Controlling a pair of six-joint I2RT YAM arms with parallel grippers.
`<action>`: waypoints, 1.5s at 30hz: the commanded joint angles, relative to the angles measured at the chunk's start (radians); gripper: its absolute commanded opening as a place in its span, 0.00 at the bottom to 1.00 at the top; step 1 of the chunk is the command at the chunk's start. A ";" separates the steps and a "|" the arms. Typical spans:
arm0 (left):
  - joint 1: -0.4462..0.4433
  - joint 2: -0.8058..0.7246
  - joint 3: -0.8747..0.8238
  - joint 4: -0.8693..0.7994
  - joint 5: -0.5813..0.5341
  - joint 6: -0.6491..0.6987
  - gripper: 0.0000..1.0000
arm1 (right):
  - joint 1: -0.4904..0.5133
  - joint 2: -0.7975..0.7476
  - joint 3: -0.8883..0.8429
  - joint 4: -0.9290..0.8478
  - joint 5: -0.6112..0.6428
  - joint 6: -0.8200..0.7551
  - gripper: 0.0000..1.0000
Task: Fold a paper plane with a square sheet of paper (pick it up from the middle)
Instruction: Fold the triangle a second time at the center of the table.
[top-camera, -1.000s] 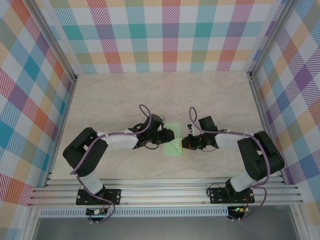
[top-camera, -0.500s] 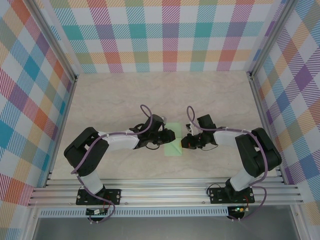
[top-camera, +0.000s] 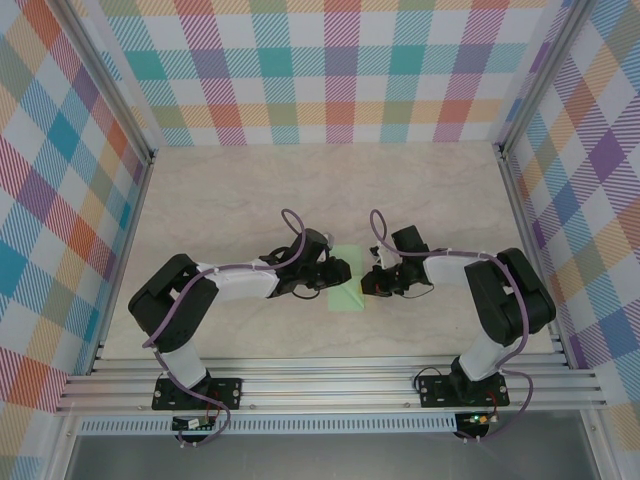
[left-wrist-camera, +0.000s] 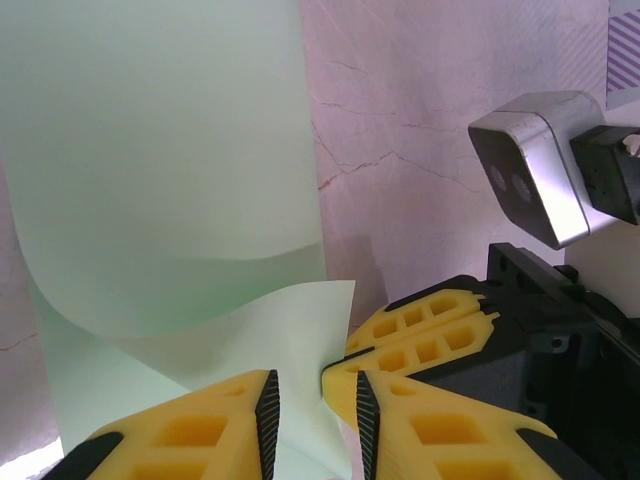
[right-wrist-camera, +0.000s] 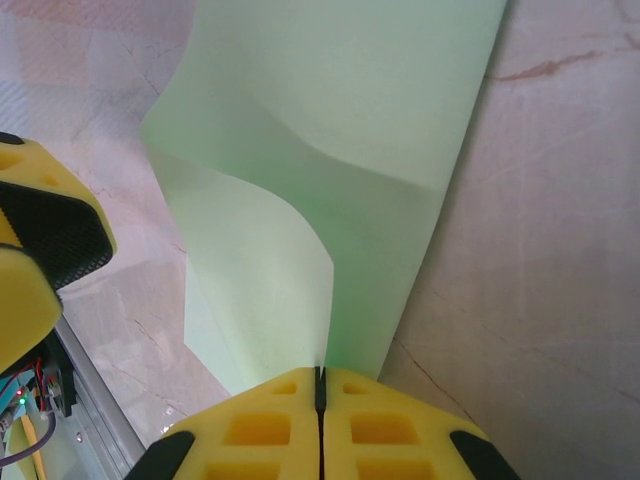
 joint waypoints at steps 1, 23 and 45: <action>-0.014 0.011 0.033 -0.010 -0.006 0.003 0.29 | -0.005 0.008 0.019 -0.021 -0.006 -0.025 0.07; -0.017 0.118 0.075 0.020 -0.003 -0.020 0.27 | -0.008 -0.033 0.019 -0.008 -0.026 -0.003 0.17; -0.016 0.095 0.065 0.029 -0.014 -0.026 0.28 | -0.034 0.067 0.149 -0.087 -0.050 -0.066 0.04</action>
